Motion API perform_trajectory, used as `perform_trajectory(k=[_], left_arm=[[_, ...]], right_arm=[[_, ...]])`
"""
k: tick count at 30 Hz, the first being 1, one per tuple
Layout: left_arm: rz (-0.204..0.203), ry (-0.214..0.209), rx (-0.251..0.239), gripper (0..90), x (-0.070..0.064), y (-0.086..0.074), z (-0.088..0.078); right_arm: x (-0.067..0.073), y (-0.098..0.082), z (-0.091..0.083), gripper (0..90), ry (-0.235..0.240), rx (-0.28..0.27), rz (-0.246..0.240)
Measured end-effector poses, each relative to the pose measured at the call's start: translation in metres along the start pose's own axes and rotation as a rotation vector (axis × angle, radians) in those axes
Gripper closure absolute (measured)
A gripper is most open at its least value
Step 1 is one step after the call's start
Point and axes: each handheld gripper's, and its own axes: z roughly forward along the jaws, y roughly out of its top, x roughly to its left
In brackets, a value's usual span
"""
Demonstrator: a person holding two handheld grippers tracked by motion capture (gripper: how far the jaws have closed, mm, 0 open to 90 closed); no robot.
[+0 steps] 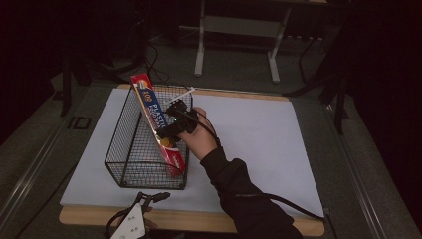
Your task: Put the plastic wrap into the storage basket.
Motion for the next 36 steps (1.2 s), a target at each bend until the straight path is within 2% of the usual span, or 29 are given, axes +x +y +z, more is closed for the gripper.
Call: perform_trajectory(k=[3, 6, 9, 11, 16, 21, 26, 36], left_arm=[[0.000, 0.000, 0.003, 0.2, 0.000, 0.000, 0.000], [0.003, 0.000, 0.010, 0.2, 0.000, -0.001, 0.001], [-0.002, 0.002, 0.013, 0.2, 0.001, -0.001, 0.003], [-0.003, 0.004, 0.014, 0.2, 0.001, -0.001, 0.003], [0.003, 0.012, 0.025, 0.2, 0.000, -0.002, 0.005], [0.000, 0.012, 0.025, 0.2, 0.000, -0.002, 0.005], [-0.003, 0.010, 0.028, 0.2, 0.000, -0.002, 0.006], [-0.007, 0.007, 0.036, 0.2, 0.001, -0.003, 0.007]], right_arm=[[-0.003, -0.005, -0.014, 13.3, 0.005, -0.017, 0.003], [-0.008, -0.010, -0.024, 13.4, -0.027, -0.031, -0.006], [-0.012, -0.017, -0.032, 13.5, -0.035, -0.031, -0.001], [-0.014, -0.023, -0.037, 13.5, -0.046, -0.029, -0.016], [-0.023, -0.043, -0.054, 13.6, -0.070, -0.044, -0.025], [-0.031, -0.062, -0.066, 13.8, -0.090, -0.038, -0.023], [-0.038, -0.084, -0.076, 13.8, -0.084, -0.048, 0.004], [-0.054, -0.123, -0.082, 13.7, -0.056, -0.041, 0.064]])
